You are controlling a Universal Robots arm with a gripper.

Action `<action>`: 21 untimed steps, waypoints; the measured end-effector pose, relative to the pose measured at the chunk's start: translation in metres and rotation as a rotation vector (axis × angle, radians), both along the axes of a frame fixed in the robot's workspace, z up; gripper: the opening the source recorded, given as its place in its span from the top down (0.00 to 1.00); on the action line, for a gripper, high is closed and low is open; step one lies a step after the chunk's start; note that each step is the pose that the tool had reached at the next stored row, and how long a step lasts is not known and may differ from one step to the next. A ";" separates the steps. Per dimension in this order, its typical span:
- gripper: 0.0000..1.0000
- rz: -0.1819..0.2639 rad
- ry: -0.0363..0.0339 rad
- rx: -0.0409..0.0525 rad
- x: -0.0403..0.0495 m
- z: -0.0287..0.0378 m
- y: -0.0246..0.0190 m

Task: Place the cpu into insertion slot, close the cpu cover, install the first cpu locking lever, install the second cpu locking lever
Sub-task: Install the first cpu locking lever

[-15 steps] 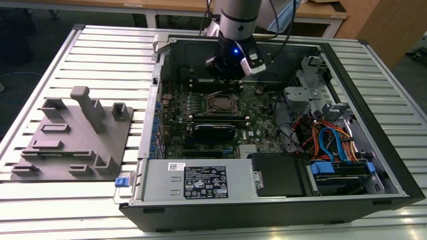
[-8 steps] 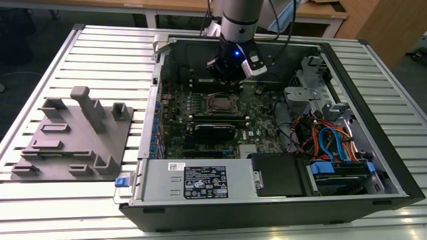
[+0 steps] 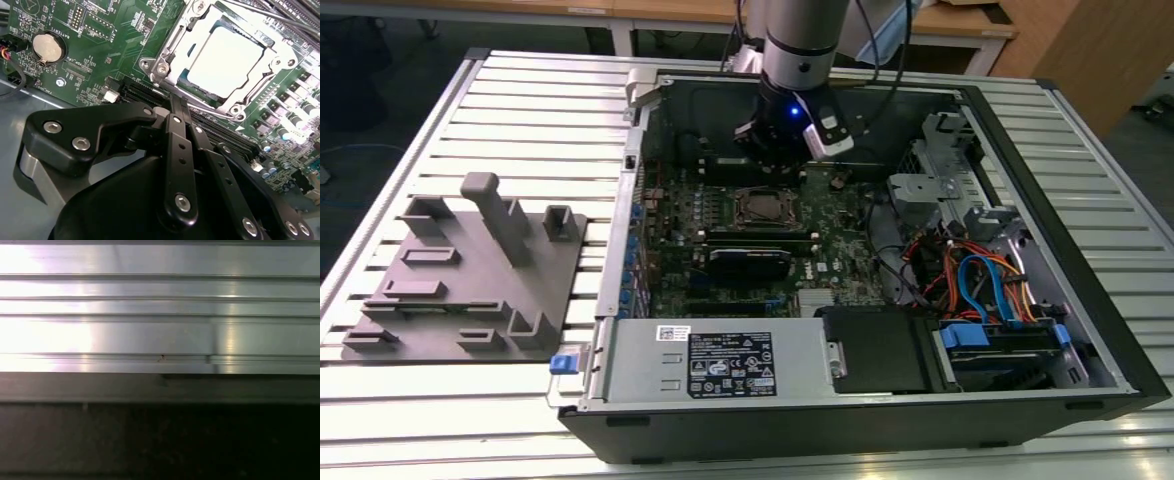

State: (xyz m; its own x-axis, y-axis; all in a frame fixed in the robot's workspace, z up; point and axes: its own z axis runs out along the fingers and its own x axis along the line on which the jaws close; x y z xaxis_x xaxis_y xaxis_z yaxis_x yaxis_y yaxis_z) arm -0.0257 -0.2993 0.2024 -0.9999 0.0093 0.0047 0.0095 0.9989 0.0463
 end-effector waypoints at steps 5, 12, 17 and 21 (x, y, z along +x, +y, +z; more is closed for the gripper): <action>0.90 0.000 0.0000 0.0003 0.0009 -0.0027 0.0000; 0.90 0.000 0.0000 0.0003 0.0013 -0.0038 0.0000; 0.90 0.000 -0.0001 0.0003 0.0013 -0.0023 0.0000; 0.90 0.000 -0.0001 0.0004 0.0013 -0.0009 0.0000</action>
State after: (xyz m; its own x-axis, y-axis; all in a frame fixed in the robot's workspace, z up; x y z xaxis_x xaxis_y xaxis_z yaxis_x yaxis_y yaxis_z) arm -0.0244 -0.2993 0.2015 -0.9999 0.0093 0.0047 0.0095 0.9989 0.0467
